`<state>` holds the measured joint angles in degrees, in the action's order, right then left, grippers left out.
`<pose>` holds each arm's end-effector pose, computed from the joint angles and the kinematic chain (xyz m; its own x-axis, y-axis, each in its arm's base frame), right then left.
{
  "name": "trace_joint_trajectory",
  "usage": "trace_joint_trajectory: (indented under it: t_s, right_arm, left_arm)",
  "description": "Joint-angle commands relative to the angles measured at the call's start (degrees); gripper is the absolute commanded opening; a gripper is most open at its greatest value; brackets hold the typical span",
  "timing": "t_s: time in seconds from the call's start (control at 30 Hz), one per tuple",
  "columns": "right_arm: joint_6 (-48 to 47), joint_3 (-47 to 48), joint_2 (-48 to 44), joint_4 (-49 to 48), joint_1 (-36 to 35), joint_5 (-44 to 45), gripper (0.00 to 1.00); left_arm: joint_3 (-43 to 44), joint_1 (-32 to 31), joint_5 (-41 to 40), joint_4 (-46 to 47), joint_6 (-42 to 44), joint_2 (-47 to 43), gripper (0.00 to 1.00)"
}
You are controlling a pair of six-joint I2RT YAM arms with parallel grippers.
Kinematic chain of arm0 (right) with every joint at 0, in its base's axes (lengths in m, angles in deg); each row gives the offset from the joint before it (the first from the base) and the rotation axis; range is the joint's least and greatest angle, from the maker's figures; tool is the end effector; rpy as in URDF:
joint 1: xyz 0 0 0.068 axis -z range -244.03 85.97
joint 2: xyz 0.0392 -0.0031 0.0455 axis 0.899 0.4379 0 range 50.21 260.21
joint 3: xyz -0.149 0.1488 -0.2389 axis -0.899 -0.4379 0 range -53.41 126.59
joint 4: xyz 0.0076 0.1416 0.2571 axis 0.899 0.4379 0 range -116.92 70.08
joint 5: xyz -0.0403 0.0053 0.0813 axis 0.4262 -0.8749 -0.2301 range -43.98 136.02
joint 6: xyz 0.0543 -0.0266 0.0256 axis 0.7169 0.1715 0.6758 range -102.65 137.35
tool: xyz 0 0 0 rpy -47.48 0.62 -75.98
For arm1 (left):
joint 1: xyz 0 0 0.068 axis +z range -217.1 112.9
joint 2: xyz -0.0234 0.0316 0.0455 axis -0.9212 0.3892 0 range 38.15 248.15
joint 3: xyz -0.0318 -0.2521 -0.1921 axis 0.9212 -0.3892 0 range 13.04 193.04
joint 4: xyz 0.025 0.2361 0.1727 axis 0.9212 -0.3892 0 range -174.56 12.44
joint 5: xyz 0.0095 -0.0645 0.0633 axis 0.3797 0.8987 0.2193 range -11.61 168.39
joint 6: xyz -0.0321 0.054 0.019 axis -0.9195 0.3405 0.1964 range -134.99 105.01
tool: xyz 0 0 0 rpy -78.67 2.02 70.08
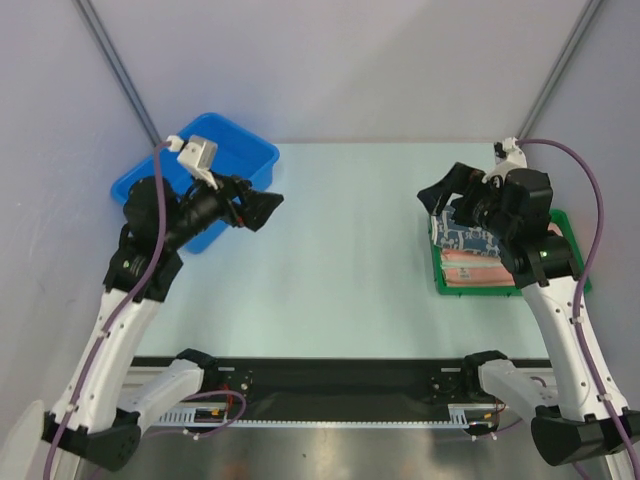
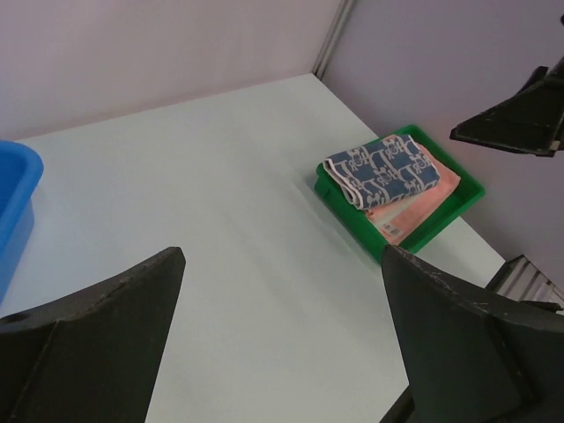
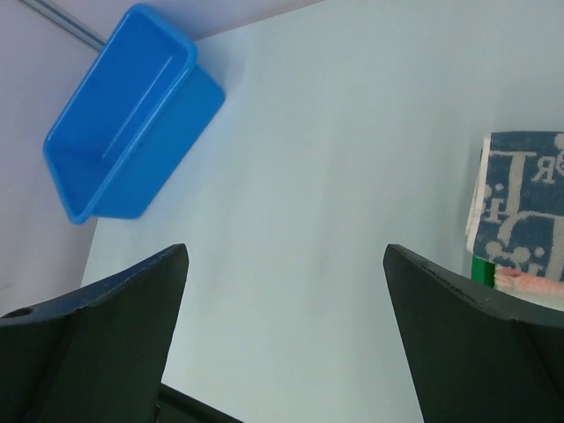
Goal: Fold and stack the towels
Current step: Neatly place the folded towel into the bin
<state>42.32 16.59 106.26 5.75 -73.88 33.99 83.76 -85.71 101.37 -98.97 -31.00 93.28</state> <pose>0.2155 0.0484 0.4569 -0.4395 0.3428 -0.8303 -0.1944 0.8661 0.4605 0.1981 -0.0879 0.4891 -0.2751 -0.1754 -0.9453 0.6097 0.7284 -0.3125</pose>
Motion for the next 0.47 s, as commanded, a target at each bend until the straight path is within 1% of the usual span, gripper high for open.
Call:
trace_joint_trajectory:
  t_s: [0.0, 0.13, 0.37, 0.43]
  right_arm:
    - [-2.82, 2.16, -0.94, 2.92, -0.7, -0.7, 1.0]
    - [-4.4, 0.59, -2.78, 1.97, -0.96, -2.11, 1.0]
    - [-5.9, 2.24, -4.37, 2.84, -0.88, 1.3, 1.0]
    - [-4.5, 2.25, -4.9, 2.41, -0.88, 3.49, 1.0]
  left_arm:
    - [-4.27, -0.29, 1.01, 3.13, 0.01, -3.09, 1.0]
    - [-4.8, -0.29, 0.57, 0.5, 0.72, -3.98, 1.0]
    - [-4.98, -0.29, 1.36, 0.75, 0.54, -4.95, 1.0]
    - [-4.19, -0.29, 0.93, 0.23, 0.54, -4.95, 1.0]
